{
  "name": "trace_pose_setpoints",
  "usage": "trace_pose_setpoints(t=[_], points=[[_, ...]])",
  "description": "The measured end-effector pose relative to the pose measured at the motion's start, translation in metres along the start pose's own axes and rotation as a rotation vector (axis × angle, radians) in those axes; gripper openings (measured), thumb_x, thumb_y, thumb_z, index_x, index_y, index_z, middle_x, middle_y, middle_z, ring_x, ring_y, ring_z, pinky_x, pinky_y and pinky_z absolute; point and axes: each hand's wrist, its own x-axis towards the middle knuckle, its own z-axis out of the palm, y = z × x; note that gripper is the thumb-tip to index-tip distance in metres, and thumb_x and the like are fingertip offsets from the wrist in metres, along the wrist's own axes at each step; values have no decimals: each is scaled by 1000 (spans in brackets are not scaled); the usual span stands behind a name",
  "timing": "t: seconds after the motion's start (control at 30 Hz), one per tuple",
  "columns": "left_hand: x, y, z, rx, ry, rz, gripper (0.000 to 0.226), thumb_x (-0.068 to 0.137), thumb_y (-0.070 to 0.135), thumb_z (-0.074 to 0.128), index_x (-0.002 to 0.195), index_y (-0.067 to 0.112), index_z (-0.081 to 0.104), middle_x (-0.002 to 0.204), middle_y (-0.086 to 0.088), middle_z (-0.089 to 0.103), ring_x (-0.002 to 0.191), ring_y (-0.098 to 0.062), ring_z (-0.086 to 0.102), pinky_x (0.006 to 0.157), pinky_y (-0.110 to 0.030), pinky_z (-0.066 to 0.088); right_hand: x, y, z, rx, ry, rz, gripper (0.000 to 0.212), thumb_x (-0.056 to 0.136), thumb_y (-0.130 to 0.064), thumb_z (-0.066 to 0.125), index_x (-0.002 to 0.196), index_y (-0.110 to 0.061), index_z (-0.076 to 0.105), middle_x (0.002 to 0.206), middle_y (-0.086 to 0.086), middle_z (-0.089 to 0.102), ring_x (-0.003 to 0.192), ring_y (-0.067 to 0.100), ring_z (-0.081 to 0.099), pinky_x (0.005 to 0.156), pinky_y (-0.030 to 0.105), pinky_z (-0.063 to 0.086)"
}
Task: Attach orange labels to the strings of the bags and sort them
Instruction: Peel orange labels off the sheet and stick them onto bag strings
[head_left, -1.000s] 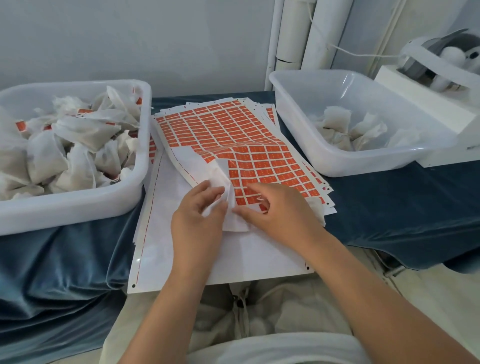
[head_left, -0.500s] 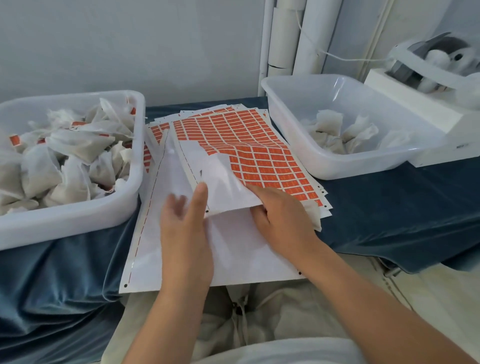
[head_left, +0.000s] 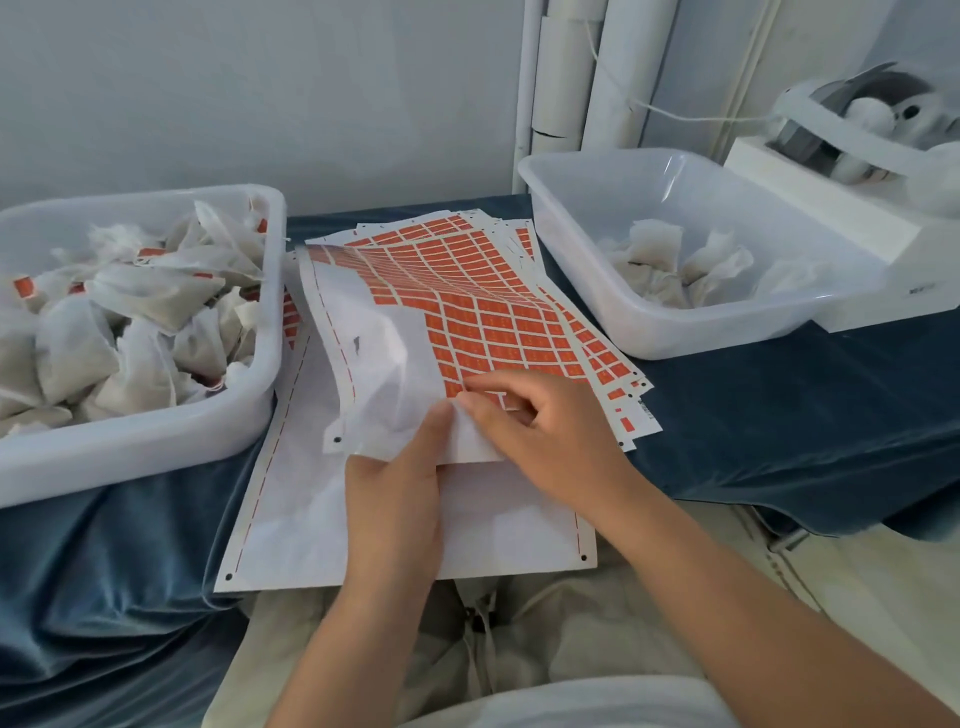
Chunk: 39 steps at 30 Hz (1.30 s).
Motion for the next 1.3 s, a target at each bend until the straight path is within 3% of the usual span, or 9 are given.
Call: trace_pose_setpoints(t=[0.13,0.23,0.37,0.53,0.63,0.73,0.8,1.1,1.3], points=[[-2,3,-3,174,9,46,24,85,43,73,86,21,82,87,4,80,77,-14,74,65,-28,59,2,-10,-7,-126,-42,-127,26,96,-43,74,106,-20,82,76,-25,66,71,-5,62,61,10,43],[-3,7,-3,201,11,112,18,84,38,64,89,38,82,83,6,81,73,-9,77,57,-20,58,4,-12,-13,-237,-98,-163,25,101,-40,66,96,-20,81,75,-19,67,66,0,60,59,13,40],[-4,8,-2,271,-14,172,18,85,36,62,86,43,79,76,12,78,66,-4,72,55,-17,53,4,-10,-16,-397,-89,-190,39,102,-29,62,64,-21,56,55,-11,47,48,11,45,52,20,28],[-3,5,-1,338,-9,216,14,83,42,65,72,39,74,62,13,68,55,-4,61,50,-20,50,4,-8,-20,-375,-139,-174,30,100,-35,63,76,-20,72,66,-11,63,57,8,57,55,23,42],[-1,8,-1,295,-31,228,15,80,48,64,88,45,77,83,15,78,74,0,72,58,-17,56,5,-12,-22,-311,-235,-151,34,101,-48,60,91,-22,79,78,-9,72,69,11,65,64,34,51],[-1,10,-1,332,-59,253,10,88,49,66,92,53,74,91,18,77,80,8,69,66,-15,55,4,-11,-18,-336,-230,-209,38,103,-38,61,73,-17,69,64,-5,62,57,14,56,57,32,44],[-3,12,-2,385,-82,301,32,99,37,68,90,67,69,86,34,73,81,16,67,65,-5,50,3,-10,-16,-347,-195,-223,41,102,-29,63,63,-15,59,56,-3,52,51,16,47,51,24,33],[-1,14,-5,457,-148,280,32,106,31,61,96,60,70,95,33,73,92,11,68,67,-2,47,5,-6,-16,-271,-130,-232,42,94,-14,62,55,-11,47,50,2,43,47,21,41,52,41,35],[-2,15,-4,416,-178,215,34,109,40,54,98,70,65,100,31,74,92,4,71,72,-22,55,7,5,-19,-91,-108,-70,38,97,-25,61,60,-19,57,58,-4,57,60,17,58,60,29,46]])
